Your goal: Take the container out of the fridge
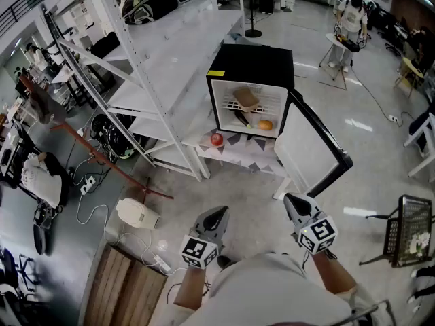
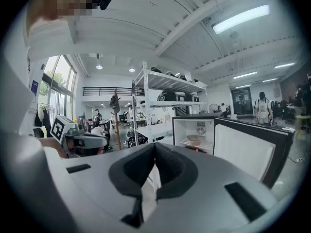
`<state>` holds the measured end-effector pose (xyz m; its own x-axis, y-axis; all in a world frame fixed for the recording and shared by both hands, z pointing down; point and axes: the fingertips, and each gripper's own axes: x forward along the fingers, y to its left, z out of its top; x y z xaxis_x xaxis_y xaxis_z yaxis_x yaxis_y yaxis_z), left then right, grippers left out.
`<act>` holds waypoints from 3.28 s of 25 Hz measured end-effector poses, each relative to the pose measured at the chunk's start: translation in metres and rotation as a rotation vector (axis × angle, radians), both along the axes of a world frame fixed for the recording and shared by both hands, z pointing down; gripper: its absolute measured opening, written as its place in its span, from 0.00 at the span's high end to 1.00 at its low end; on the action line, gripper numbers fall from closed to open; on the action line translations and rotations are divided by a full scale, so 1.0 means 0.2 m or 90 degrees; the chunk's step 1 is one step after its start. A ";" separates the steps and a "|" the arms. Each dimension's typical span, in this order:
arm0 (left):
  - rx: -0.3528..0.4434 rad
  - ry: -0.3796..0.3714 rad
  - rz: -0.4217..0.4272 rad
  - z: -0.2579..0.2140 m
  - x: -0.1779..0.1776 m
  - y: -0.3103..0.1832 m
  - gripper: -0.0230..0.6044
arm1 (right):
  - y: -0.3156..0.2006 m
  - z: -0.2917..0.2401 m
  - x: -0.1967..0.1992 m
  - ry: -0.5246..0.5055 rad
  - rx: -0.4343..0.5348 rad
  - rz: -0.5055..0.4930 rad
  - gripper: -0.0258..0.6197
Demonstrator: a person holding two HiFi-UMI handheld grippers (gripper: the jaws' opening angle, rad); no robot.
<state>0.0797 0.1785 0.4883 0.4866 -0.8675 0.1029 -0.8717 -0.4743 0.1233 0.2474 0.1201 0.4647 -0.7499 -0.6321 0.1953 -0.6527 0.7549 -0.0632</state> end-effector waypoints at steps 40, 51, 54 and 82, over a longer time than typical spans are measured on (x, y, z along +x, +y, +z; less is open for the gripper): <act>0.002 0.023 0.016 0.02 -0.51 0.32 0.96 | 0.26 0.05 -0.53 0.015 -0.004 0.017 0.95; 0.005 0.024 0.026 0.02 -0.59 0.32 0.96 | 0.25 0.05 -0.59 0.023 -0.007 0.027 0.95; 0.000 0.025 0.023 0.03 -0.59 0.29 0.96 | 0.20 0.05 -0.61 0.022 -0.010 0.022 0.95; -0.024 0.013 -0.048 0.06 -0.55 -0.65 0.96 | -0.83 0.17 -0.69 0.047 -0.051 -0.094 0.95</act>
<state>-0.0296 0.0483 0.4997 0.4226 -0.8974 0.1271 -0.9018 -0.4023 0.1575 0.1093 -0.0451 0.4994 -0.8153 -0.4959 0.2988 -0.5398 0.8377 -0.0826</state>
